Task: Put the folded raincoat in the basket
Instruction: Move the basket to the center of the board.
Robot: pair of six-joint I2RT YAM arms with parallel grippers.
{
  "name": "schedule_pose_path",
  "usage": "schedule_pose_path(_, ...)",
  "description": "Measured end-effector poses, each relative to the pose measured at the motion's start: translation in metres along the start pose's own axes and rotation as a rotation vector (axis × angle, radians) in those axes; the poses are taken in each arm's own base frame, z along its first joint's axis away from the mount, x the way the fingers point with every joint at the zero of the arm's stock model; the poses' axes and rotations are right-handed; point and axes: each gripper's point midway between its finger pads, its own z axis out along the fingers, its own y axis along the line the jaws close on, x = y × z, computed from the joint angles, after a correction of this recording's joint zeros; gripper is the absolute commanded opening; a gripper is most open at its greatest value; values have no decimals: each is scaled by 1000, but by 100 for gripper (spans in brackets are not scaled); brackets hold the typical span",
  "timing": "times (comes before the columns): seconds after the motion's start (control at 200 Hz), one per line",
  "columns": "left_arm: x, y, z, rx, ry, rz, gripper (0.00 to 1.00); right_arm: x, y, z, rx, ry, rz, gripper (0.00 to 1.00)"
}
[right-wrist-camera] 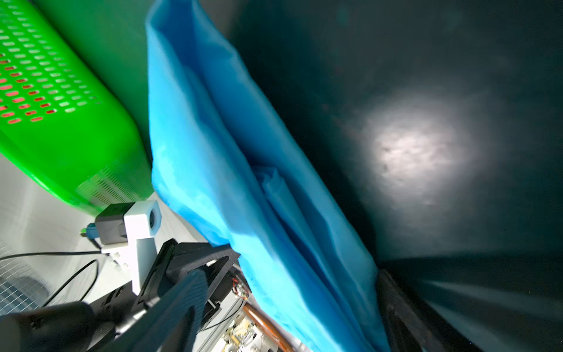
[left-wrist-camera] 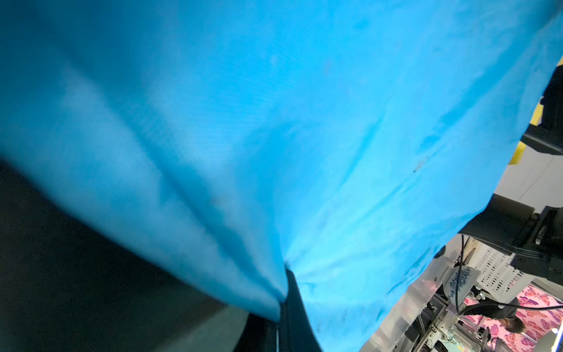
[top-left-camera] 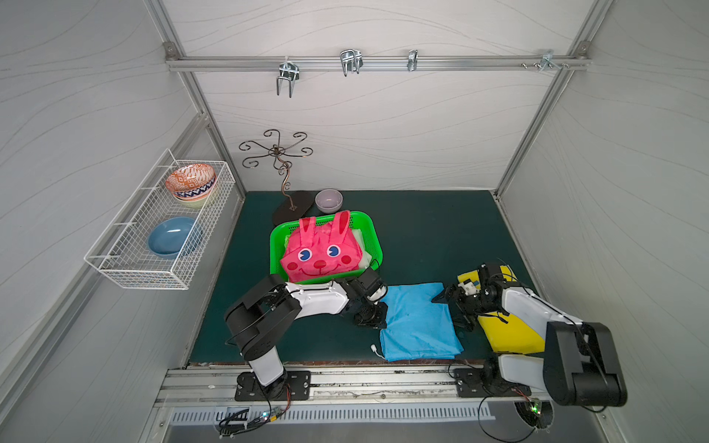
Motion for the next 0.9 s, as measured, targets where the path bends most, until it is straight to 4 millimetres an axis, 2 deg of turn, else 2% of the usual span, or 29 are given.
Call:
schedule_pose_path(0.235,-10,24,-40,23,-72,-66,0,4,2,2,9,19,-62,93)
schedule_pose_path(0.365,-16,32,-58,26,-108,-87,0,14,6,10,82,32,-181,91)
schedule_pose_path(0.53,-12,41,-53,6,-71,-105,0,23,8,18,129,57,-280,89)
schedule_pose_path(0.675,-3,54,-42,-36,-11,-147,0,19,11,23,52,108,-190,85)
schedule_pose_path(0.9,-6,61,-49,-93,1,-184,0,17,17,24,-118,165,-107,81)
